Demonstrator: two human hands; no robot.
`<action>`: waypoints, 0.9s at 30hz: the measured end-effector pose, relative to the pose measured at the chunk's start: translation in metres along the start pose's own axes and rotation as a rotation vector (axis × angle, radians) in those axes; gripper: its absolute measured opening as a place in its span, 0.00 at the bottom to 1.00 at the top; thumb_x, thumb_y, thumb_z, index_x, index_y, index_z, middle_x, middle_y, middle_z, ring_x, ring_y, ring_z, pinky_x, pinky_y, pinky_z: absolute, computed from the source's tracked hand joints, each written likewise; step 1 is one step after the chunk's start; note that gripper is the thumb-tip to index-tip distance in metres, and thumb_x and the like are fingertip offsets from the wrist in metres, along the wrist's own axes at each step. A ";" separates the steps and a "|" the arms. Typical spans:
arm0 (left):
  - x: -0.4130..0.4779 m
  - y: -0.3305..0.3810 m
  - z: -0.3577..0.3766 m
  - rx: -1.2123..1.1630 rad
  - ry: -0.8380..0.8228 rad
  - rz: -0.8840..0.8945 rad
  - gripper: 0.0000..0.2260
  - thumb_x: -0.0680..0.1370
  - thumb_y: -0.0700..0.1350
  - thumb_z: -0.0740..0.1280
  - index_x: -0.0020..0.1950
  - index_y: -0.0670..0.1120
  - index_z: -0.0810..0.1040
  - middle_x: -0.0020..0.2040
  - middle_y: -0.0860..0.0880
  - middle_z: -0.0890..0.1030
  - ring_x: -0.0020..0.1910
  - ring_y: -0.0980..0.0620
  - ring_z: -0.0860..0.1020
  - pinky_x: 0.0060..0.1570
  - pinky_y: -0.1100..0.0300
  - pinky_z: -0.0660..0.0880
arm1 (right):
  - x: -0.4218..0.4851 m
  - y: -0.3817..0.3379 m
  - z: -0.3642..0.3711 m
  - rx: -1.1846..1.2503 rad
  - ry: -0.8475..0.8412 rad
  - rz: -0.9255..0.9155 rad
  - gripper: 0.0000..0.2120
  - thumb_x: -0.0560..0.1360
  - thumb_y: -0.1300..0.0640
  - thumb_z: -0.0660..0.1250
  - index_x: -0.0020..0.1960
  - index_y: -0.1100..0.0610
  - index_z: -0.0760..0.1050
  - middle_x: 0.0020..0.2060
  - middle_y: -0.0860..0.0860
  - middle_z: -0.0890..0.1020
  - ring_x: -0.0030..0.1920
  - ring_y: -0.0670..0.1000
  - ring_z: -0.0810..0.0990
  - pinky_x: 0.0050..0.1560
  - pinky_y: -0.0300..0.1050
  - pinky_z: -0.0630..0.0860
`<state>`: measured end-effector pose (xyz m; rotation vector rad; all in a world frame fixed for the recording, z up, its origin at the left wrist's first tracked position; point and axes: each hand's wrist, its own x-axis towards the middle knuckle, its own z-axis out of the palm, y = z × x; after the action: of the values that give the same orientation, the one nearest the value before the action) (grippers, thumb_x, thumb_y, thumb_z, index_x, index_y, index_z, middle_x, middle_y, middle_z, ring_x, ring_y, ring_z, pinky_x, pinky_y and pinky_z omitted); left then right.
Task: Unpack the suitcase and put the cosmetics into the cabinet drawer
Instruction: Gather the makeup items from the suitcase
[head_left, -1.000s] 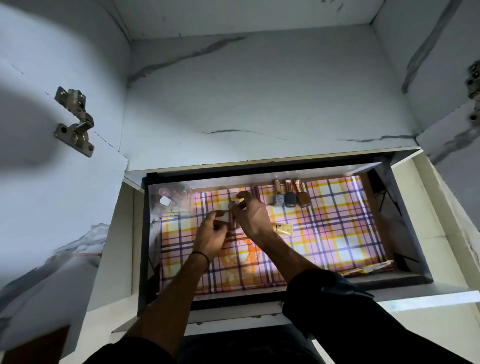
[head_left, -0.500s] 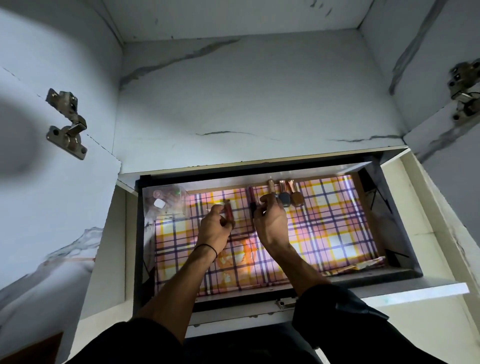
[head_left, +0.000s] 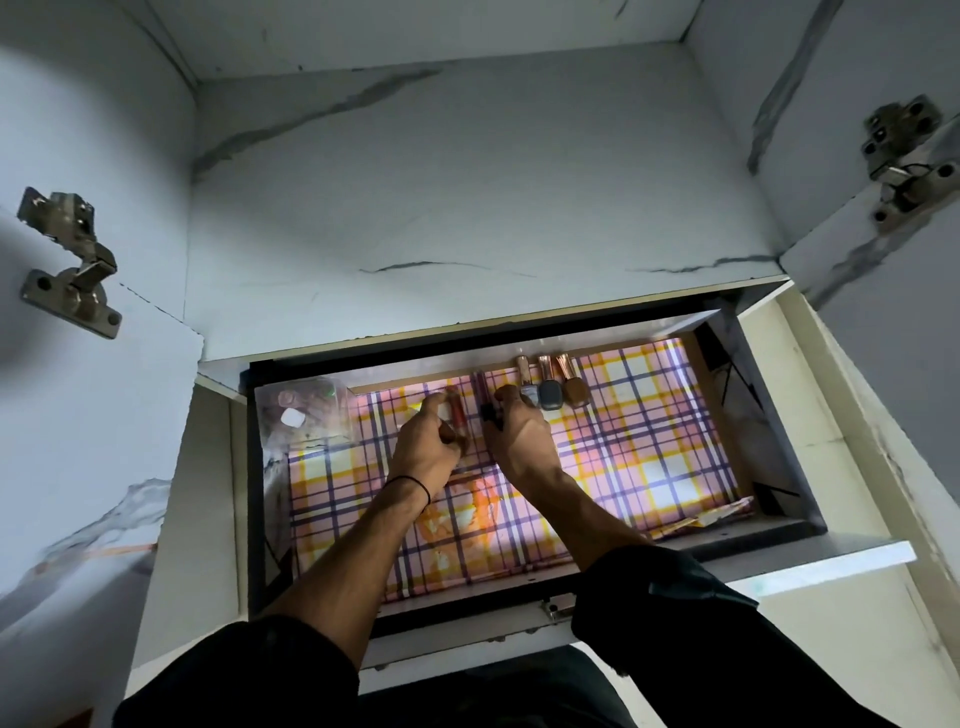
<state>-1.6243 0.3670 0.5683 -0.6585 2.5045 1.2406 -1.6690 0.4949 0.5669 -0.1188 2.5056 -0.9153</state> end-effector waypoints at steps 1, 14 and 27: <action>0.003 0.002 0.001 -0.006 -0.012 0.005 0.29 0.75 0.36 0.70 0.74 0.51 0.66 0.46 0.51 0.80 0.40 0.59 0.77 0.29 0.72 0.70 | -0.001 0.000 -0.001 0.007 0.007 0.002 0.11 0.82 0.60 0.62 0.63 0.59 0.70 0.52 0.55 0.80 0.51 0.54 0.81 0.52 0.50 0.81; 0.009 0.010 0.003 -0.003 -0.056 0.015 0.30 0.76 0.35 0.69 0.76 0.48 0.64 0.49 0.51 0.79 0.45 0.53 0.78 0.38 0.69 0.74 | -0.005 0.000 -0.002 0.084 -0.032 -0.100 0.16 0.82 0.58 0.64 0.69 0.59 0.71 0.61 0.57 0.76 0.57 0.56 0.79 0.56 0.51 0.80; -0.006 -0.006 -0.006 0.009 0.030 -0.025 0.26 0.79 0.39 0.67 0.75 0.50 0.65 0.42 0.57 0.74 0.40 0.59 0.74 0.35 0.69 0.71 | -0.013 -0.010 0.007 0.030 -0.059 -0.146 0.21 0.79 0.65 0.64 0.71 0.60 0.70 0.61 0.58 0.76 0.61 0.59 0.76 0.60 0.54 0.77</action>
<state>-1.6164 0.3608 0.5696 -0.7084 2.5167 1.2184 -1.6552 0.4862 0.5730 -0.3182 2.4528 -0.9921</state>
